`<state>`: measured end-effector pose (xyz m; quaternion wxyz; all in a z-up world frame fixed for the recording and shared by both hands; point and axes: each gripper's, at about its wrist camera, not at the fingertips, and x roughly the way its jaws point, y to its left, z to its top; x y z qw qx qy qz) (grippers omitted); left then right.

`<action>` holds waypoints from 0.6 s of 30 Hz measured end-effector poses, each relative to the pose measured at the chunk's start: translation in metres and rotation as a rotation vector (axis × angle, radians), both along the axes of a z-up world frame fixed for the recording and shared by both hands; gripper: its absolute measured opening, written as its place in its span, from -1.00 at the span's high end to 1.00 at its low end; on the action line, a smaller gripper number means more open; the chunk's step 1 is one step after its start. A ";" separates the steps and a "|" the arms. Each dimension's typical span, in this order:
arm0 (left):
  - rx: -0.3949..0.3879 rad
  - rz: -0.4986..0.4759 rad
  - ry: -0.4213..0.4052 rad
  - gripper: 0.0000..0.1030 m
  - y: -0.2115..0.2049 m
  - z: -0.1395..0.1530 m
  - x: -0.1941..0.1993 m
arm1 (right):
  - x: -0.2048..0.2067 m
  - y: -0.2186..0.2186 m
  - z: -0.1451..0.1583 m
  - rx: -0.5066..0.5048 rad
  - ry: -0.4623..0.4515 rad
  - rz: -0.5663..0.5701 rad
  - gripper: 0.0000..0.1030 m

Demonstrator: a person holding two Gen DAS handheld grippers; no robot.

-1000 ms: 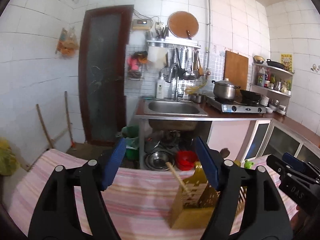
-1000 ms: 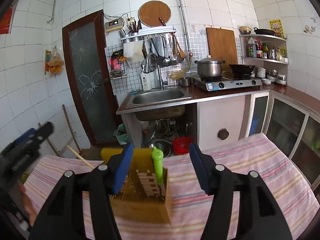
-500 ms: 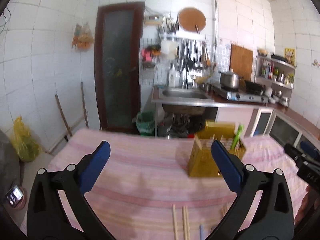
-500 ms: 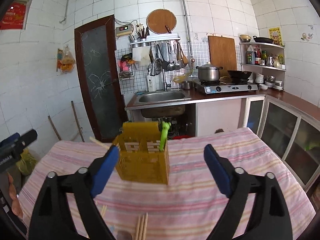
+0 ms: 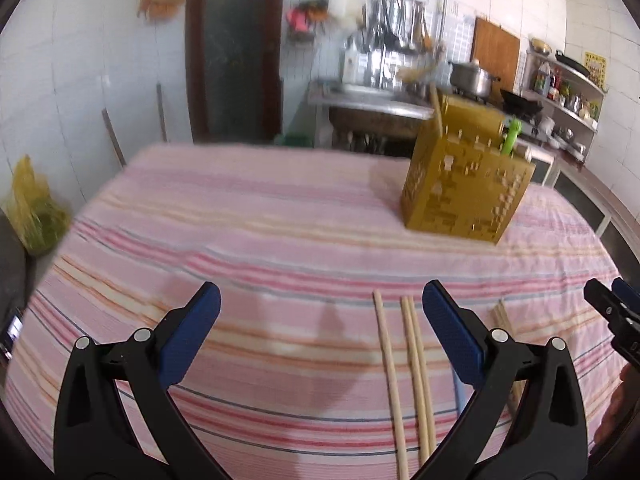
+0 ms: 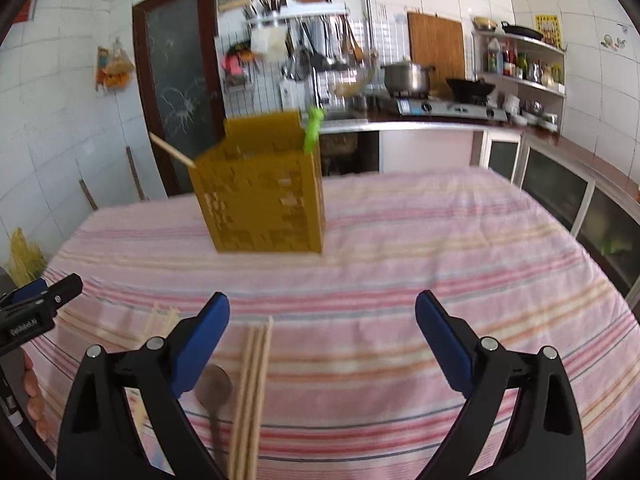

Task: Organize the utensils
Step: 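Move both open tools back down to the chopsticks on the table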

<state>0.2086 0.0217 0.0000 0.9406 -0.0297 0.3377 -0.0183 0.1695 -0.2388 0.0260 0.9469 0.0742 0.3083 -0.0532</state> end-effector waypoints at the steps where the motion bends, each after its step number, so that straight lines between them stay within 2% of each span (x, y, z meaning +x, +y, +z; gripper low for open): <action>1: 0.010 -0.007 0.025 -0.90 -0.003 -0.008 0.005 | 0.003 0.001 -0.006 -0.001 0.017 -0.002 -0.79; 5: 0.047 -0.015 0.080 -0.90 -0.010 -0.032 0.016 | 0.016 0.003 -0.030 -0.014 0.087 -0.006 -0.79; 12: 0.045 -0.018 0.214 -0.90 -0.015 -0.067 0.037 | 0.033 0.016 -0.053 -0.062 0.189 0.017 -0.79; 18: 0.066 -0.032 0.217 -0.90 -0.023 -0.072 0.036 | 0.034 0.025 -0.057 -0.077 0.223 0.025 -0.79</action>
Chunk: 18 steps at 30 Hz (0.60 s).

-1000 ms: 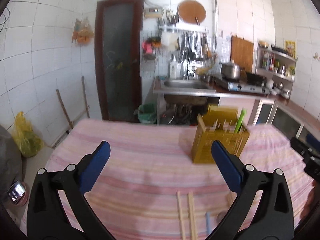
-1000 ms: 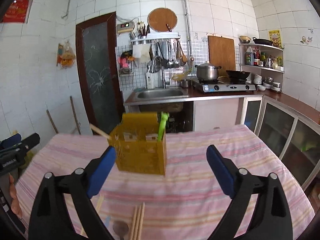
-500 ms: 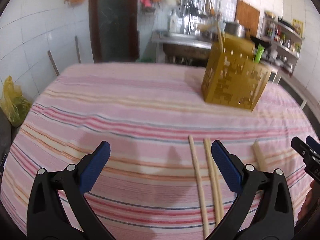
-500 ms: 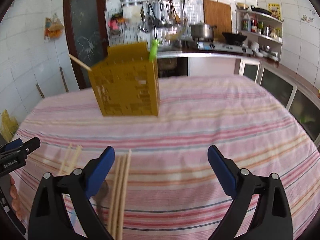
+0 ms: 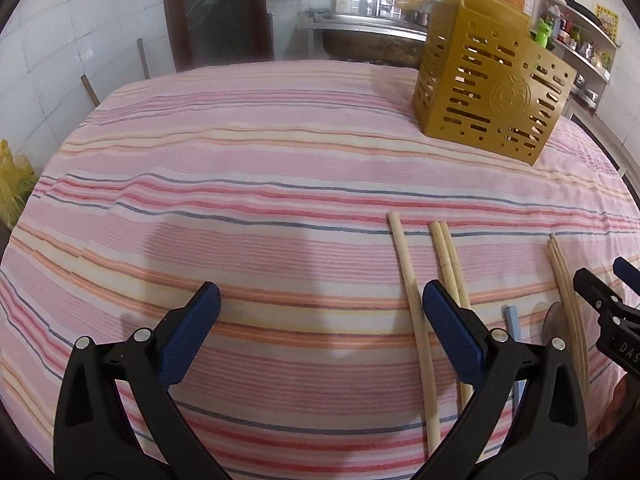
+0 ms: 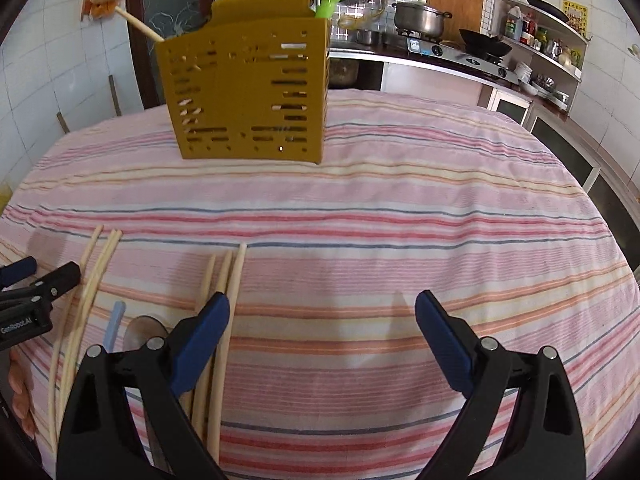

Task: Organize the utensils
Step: 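Move both open tools back down to the chopsticks on the table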

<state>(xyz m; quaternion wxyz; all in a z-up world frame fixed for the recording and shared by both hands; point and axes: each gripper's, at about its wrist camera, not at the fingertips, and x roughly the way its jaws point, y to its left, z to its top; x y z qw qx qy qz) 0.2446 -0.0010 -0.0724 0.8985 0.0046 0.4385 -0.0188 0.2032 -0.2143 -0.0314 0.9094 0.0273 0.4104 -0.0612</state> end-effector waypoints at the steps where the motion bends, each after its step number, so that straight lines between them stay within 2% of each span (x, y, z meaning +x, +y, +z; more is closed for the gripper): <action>1: 0.007 -0.003 0.002 -0.90 -0.002 -0.001 0.000 | 0.001 0.000 0.000 -0.001 0.002 -0.001 -0.78; 10: 0.042 -0.003 0.019 -0.90 -0.005 -0.005 -0.001 | -0.006 0.003 -0.002 0.042 0.028 -0.005 -0.76; 15: 0.048 -0.003 0.029 -0.90 -0.008 -0.007 0.000 | -0.007 0.011 -0.004 0.024 0.040 0.013 -0.61; 18: 0.044 -0.003 0.036 -0.91 -0.007 -0.008 0.001 | -0.007 0.010 -0.003 0.033 0.046 0.006 -0.43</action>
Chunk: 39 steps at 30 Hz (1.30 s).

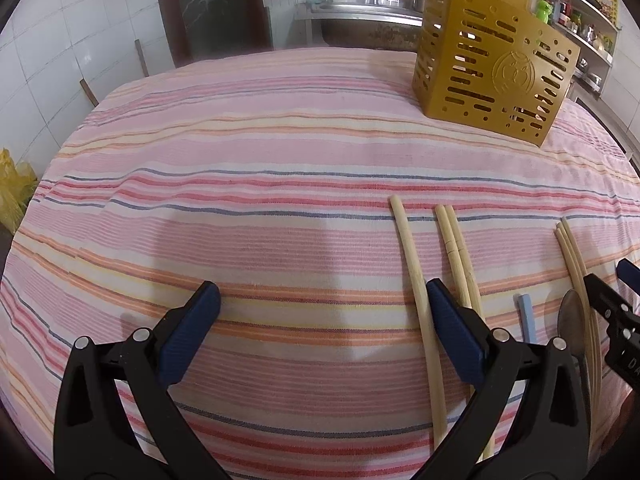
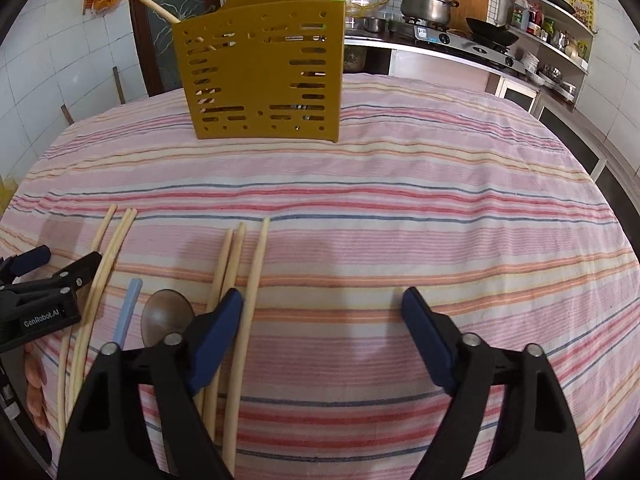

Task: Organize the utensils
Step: 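Move both open tools back down to the chopsticks on the table, then grasp a chopstick with the right tool while the left tool grasps another chopstick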

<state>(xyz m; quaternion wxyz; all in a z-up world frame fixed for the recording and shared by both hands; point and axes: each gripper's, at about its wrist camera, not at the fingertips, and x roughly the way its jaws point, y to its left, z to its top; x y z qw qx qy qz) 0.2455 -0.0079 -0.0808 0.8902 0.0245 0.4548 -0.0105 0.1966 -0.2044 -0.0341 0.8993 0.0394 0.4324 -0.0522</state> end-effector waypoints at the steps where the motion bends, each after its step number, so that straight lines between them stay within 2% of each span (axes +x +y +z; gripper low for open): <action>1: 0.001 0.000 0.002 -0.91 0.000 0.000 0.001 | 0.002 0.002 0.000 -0.004 0.005 0.003 -0.31; 2: 0.005 0.001 0.003 -0.92 0.000 0.000 0.001 | 0.004 0.003 0.001 -0.011 0.008 0.007 -0.19; 5: 0.010 0.004 0.006 -0.92 -0.001 -0.002 0.003 | 0.009 0.009 0.001 -0.022 0.016 0.008 -0.01; 11: 0.014 0.012 0.009 -0.92 -0.004 -0.001 0.007 | 0.016 0.013 0.004 -0.013 0.013 0.011 0.28; 15: -0.006 0.011 0.008 -0.87 -0.003 0.002 0.010 | 0.019 0.011 0.006 0.007 0.016 0.012 0.39; 21: -0.009 -0.023 -0.003 -0.44 -0.012 0.007 0.014 | 0.031 0.010 0.006 0.039 0.025 0.003 0.46; 24: -0.032 -0.045 0.015 -0.02 -0.018 0.011 0.019 | 0.034 0.010 0.006 0.040 0.021 0.006 0.58; 26: -0.049 -0.056 0.030 0.36 -0.021 0.014 0.023 | 0.035 0.011 0.005 0.037 0.016 0.007 0.72; 29: -0.061 -0.061 0.047 0.67 -0.026 0.016 0.032 | 0.035 0.010 0.006 0.047 0.009 0.006 0.85; 31: -0.080 -0.056 0.055 0.86 -0.024 0.018 0.036 | 0.033 0.008 0.008 0.058 -0.003 0.002 0.86; 36: -0.115 -0.046 0.037 0.91 -0.018 0.023 0.035 | 0.024 -0.001 0.022 0.090 -0.058 -0.013 0.88; 39: -0.126 -0.039 -0.018 0.91 -0.016 0.034 0.025 | 0.012 -0.007 0.036 0.119 -0.122 -0.024 0.88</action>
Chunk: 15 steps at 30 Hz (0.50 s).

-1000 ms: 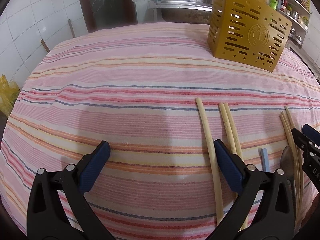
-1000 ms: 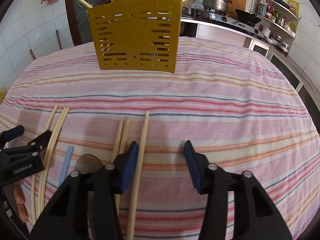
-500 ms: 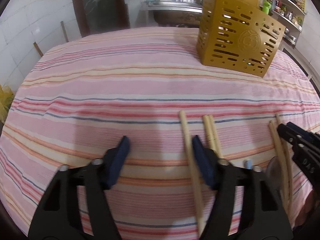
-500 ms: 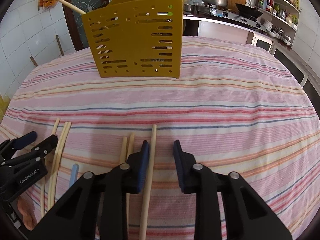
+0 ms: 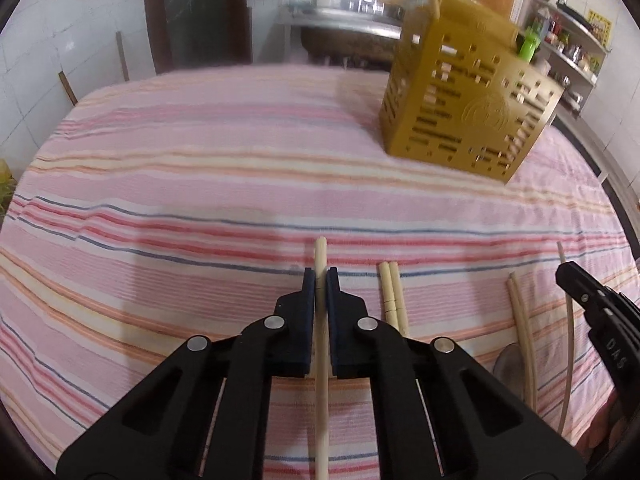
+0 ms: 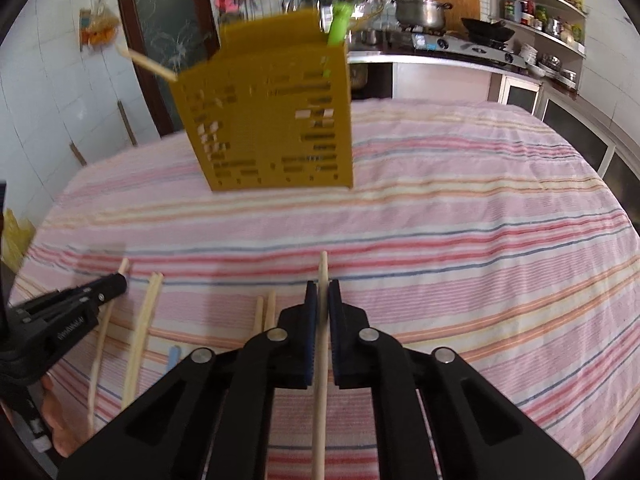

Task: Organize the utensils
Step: 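Grasp a chopstick with the right tool while the left tool grasps another chopstick, then carry both chopsticks up to the yellow caddy and lower them into it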

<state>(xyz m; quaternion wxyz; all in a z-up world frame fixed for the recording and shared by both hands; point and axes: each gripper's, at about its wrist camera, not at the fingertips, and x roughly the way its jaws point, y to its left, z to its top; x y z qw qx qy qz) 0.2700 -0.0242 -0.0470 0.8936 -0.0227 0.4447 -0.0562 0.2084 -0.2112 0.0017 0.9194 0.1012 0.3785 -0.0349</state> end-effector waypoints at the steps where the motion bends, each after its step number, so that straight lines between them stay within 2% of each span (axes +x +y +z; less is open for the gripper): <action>1: -0.004 0.000 -0.025 0.91 0.001 0.005 -0.005 | -0.004 -0.002 0.005 0.002 -0.021 -0.003 0.88; 5: 0.011 -0.001 -0.158 0.91 0.004 0.032 -0.032 | -0.023 -0.006 0.022 0.031 -0.112 -0.002 0.88; 8: 0.000 0.007 -0.242 0.91 0.009 0.051 -0.050 | -0.041 -0.005 0.036 0.015 -0.197 0.000 0.88; 15: -0.015 0.015 -0.385 0.90 0.026 0.084 -0.095 | -0.075 -0.005 0.057 -0.023 -0.334 -0.007 0.88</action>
